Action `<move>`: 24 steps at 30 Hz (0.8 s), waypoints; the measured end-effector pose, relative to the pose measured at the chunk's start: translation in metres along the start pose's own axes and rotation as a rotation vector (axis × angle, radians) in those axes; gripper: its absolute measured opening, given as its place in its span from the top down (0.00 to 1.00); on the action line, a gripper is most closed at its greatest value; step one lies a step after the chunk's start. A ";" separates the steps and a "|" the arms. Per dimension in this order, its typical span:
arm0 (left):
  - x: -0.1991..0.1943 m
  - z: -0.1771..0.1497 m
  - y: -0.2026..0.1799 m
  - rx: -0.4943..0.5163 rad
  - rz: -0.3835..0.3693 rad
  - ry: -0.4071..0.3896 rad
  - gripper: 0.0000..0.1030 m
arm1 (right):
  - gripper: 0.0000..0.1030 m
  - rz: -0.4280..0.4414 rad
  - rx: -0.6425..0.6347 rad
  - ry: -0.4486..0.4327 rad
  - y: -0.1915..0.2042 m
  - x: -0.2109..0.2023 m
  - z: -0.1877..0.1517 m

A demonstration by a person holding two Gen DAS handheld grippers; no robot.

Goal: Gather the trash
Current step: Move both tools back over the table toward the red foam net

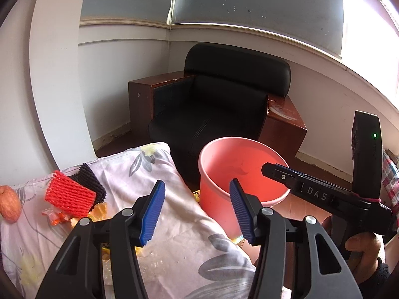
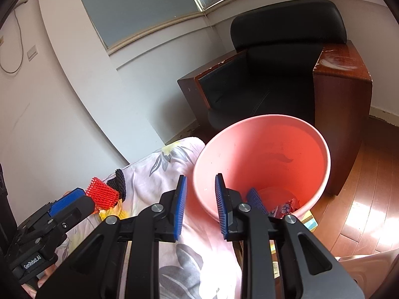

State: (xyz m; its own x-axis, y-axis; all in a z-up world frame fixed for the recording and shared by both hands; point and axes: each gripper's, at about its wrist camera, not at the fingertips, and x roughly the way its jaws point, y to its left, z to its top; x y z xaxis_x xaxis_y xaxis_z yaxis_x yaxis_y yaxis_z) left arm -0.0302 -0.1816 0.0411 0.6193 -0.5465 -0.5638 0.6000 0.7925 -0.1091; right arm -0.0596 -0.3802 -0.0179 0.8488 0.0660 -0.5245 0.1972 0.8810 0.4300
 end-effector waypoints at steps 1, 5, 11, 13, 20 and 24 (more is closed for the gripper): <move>-0.004 -0.001 0.004 -0.003 0.006 -0.002 0.48 | 0.77 0.006 -0.006 -0.001 0.004 -0.002 -0.001; -0.015 -0.006 0.017 -0.020 0.038 -0.006 0.48 | 0.77 0.033 -0.033 0.009 0.020 -0.006 -0.008; -0.031 -0.018 0.039 -0.062 0.075 -0.002 0.48 | 0.77 0.064 -0.081 0.012 0.045 -0.009 -0.022; -0.036 -0.021 0.046 -0.071 0.085 0.000 0.48 | 0.77 0.072 -0.093 0.011 0.052 -0.009 -0.025; -0.048 -0.032 0.066 -0.107 0.117 -0.004 0.48 | 0.77 0.093 -0.110 0.026 0.063 -0.007 -0.032; -0.052 -0.038 0.077 -0.130 0.132 0.001 0.48 | 0.77 0.091 -0.120 0.042 0.070 -0.003 -0.039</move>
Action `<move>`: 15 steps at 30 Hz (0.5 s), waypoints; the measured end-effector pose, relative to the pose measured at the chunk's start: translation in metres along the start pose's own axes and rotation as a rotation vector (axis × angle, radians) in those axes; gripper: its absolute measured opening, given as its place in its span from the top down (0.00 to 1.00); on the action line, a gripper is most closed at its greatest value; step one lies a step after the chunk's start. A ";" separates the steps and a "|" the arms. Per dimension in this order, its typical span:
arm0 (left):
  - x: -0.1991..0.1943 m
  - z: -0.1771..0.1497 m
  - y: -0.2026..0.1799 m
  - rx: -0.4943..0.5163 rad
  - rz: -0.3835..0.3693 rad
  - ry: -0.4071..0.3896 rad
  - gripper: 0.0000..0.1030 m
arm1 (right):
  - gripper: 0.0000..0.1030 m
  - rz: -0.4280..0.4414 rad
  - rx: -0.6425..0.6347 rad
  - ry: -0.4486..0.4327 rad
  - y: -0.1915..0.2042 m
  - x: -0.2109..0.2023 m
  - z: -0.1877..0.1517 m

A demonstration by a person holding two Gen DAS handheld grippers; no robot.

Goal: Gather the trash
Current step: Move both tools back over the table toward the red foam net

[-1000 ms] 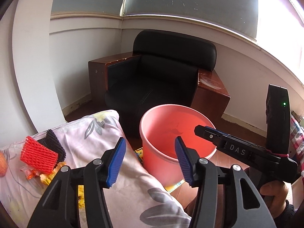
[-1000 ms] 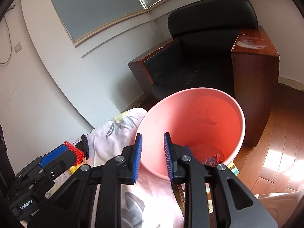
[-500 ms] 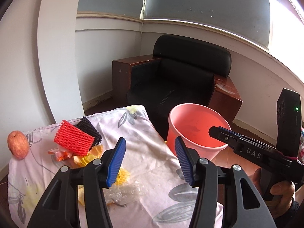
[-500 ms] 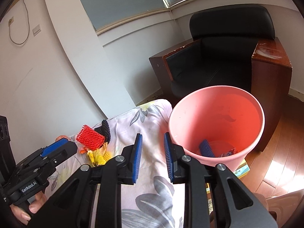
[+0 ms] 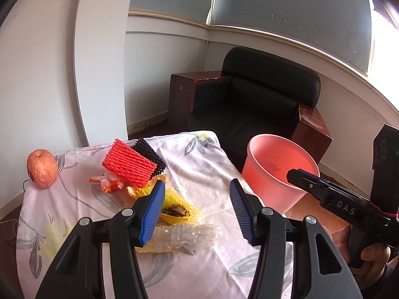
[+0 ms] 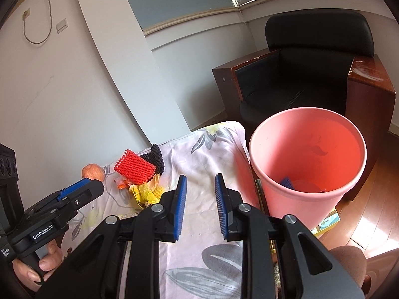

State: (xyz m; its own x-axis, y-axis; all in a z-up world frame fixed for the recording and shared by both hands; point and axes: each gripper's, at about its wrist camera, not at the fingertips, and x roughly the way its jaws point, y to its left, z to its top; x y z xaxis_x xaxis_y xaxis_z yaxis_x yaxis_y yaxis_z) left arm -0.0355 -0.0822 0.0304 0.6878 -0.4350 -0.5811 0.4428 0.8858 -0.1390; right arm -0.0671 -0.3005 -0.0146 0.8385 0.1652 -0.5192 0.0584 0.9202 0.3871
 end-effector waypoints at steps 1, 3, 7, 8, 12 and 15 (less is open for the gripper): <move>0.000 -0.001 0.003 -0.005 0.004 0.002 0.48 | 0.77 0.000 -0.002 0.005 0.001 0.001 -0.001; -0.001 -0.004 0.009 -0.014 0.010 0.007 0.48 | 0.77 0.000 -0.007 0.014 0.005 0.004 -0.004; -0.002 -0.008 0.019 -0.032 0.022 0.012 0.48 | 0.77 0.001 -0.014 0.029 0.011 0.009 -0.007; -0.003 -0.009 0.021 -0.037 0.025 0.012 0.48 | 0.77 0.001 -0.016 0.031 0.012 0.010 -0.007; -0.005 -0.012 0.031 -0.052 0.038 0.008 0.48 | 0.77 0.001 -0.022 0.036 0.016 0.013 -0.009; -0.005 -0.015 0.037 -0.061 0.047 0.005 0.48 | 0.77 -0.001 -0.025 0.041 0.017 0.016 -0.009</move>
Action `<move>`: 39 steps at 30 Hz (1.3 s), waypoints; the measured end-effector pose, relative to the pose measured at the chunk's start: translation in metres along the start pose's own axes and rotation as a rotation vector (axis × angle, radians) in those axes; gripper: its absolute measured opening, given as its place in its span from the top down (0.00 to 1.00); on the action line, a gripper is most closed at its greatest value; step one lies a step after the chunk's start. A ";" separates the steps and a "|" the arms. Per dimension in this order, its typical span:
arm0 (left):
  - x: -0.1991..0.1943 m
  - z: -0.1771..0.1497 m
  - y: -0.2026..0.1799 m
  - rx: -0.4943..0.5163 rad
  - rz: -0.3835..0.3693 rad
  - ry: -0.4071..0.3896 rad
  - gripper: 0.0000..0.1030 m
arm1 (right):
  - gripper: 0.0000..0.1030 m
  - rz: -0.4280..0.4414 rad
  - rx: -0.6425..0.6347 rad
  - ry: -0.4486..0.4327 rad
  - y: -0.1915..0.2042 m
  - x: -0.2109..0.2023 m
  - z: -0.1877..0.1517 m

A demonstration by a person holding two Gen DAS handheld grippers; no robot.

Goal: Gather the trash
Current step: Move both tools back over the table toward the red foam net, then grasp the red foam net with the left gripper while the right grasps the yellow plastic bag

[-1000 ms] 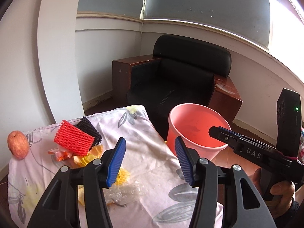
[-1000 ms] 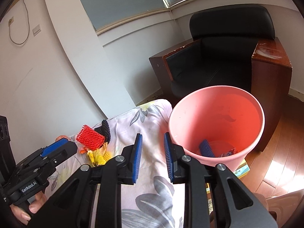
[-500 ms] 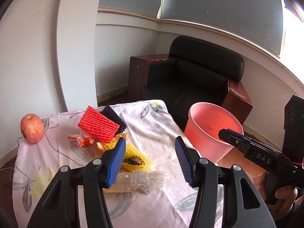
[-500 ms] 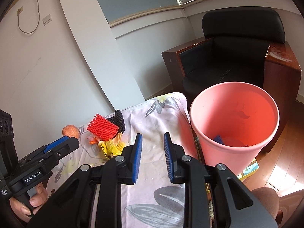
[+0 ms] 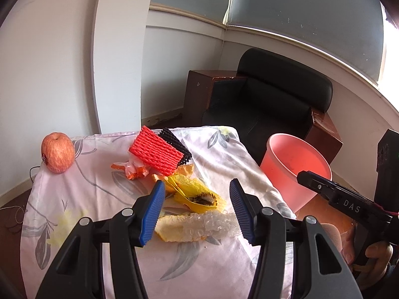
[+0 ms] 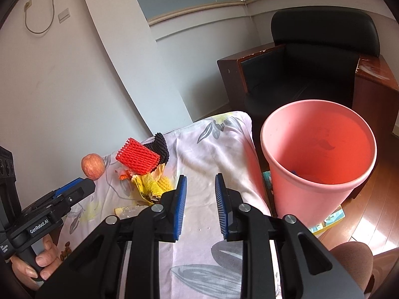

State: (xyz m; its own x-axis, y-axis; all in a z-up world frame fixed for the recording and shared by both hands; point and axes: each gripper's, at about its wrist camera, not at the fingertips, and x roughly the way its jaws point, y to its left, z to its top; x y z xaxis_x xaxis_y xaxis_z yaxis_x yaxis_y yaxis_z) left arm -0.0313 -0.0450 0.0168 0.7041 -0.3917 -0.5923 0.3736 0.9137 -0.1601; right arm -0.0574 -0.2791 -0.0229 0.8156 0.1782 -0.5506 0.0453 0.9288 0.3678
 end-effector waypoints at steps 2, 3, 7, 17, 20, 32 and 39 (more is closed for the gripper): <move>0.001 -0.002 0.003 -0.007 0.004 0.003 0.48 | 0.77 0.000 0.001 0.004 0.000 0.001 -0.001; 0.001 -0.002 0.005 -0.011 0.007 0.005 0.49 | 0.77 0.000 0.002 0.005 0.000 0.002 -0.001; 0.003 -0.006 0.009 -0.021 0.014 0.011 0.49 | 0.77 -0.005 0.007 0.016 -0.002 0.005 -0.003; 0.021 -0.021 0.018 -0.037 -0.003 0.088 0.49 | 0.77 0.020 0.007 0.082 0.001 0.026 -0.013; 0.024 -0.025 0.016 -0.006 -0.001 0.099 0.48 | 0.77 0.028 -0.011 0.096 0.006 0.032 -0.015; 0.068 0.033 0.054 -0.033 0.102 -0.008 0.49 | 0.77 0.092 -0.060 0.147 0.020 0.055 -0.018; 0.121 0.049 0.073 -0.048 0.162 0.031 0.51 | 0.77 0.172 -0.079 0.167 0.031 0.072 -0.004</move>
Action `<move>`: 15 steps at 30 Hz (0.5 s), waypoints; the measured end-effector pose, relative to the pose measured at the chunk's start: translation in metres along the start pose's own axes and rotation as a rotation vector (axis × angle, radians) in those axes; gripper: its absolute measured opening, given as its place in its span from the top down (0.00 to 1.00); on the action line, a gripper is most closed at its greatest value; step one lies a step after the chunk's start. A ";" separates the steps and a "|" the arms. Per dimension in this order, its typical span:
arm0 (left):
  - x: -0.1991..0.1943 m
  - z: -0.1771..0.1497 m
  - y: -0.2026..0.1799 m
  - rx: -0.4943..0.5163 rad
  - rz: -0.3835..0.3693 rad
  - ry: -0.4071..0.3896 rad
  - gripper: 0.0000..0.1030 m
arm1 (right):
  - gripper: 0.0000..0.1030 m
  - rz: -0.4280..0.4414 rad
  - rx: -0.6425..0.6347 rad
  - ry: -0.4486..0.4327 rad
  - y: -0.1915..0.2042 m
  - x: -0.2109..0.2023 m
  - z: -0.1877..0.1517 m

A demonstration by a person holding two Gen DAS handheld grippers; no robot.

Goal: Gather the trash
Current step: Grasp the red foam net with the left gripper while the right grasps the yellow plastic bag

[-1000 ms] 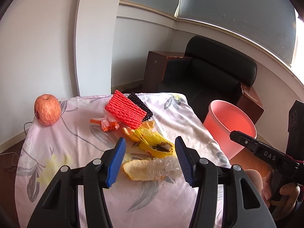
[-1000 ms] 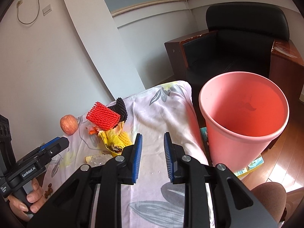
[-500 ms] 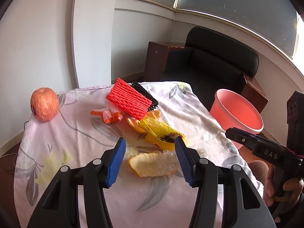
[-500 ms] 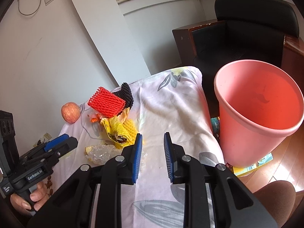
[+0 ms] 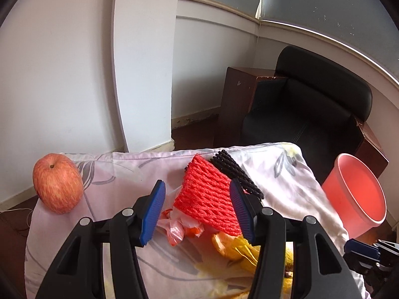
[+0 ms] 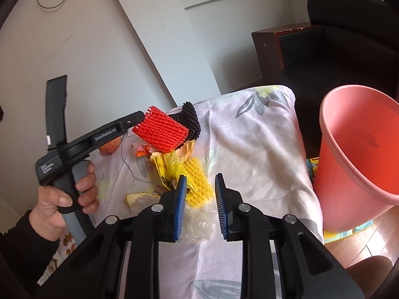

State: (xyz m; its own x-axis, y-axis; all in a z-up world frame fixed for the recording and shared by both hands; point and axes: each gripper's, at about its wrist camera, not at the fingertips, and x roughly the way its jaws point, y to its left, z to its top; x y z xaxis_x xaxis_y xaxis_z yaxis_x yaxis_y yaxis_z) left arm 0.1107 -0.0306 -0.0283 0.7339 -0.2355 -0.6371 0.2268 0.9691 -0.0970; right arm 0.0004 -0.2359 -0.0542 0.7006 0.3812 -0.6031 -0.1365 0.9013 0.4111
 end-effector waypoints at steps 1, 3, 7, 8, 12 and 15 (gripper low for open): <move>0.006 0.000 0.003 -0.011 -0.003 0.014 0.59 | 0.77 0.014 0.000 0.007 0.001 0.003 0.002; 0.016 -0.002 0.009 -0.035 -0.017 0.043 0.76 | 0.77 0.036 -0.004 0.027 0.004 0.012 0.007; 0.015 -0.010 0.020 -0.089 -0.057 0.056 0.90 | 0.77 0.080 -0.014 0.085 0.013 0.032 0.011; 0.012 -0.011 0.022 -0.093 -0.066 0.048 0.92 | 0.77 0.080 -0.018 0.102 0.015 0.038 0.011; -0.010 -0.012 0.029 -0.101 -0.089 0.001 0.94 | 0.77 0.069 -0.028 0.146 0.017 0.053 0.008; -0.026 -0.011 0.034 -0.114 -0.099 -0.028 0.94 | 0.77 0.071 -0.028 0.190 0.019 0.061 0.003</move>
State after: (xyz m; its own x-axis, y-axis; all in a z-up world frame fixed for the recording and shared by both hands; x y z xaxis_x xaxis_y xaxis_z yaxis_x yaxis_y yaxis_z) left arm 0.0920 0.0095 -0.0231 0.7293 -0.3308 -0.5990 0.2261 0.9427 -0.2454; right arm 0.0424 -0.1964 -0.0811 0.5439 0.4738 -0.6925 -0.2023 0.8750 0.4398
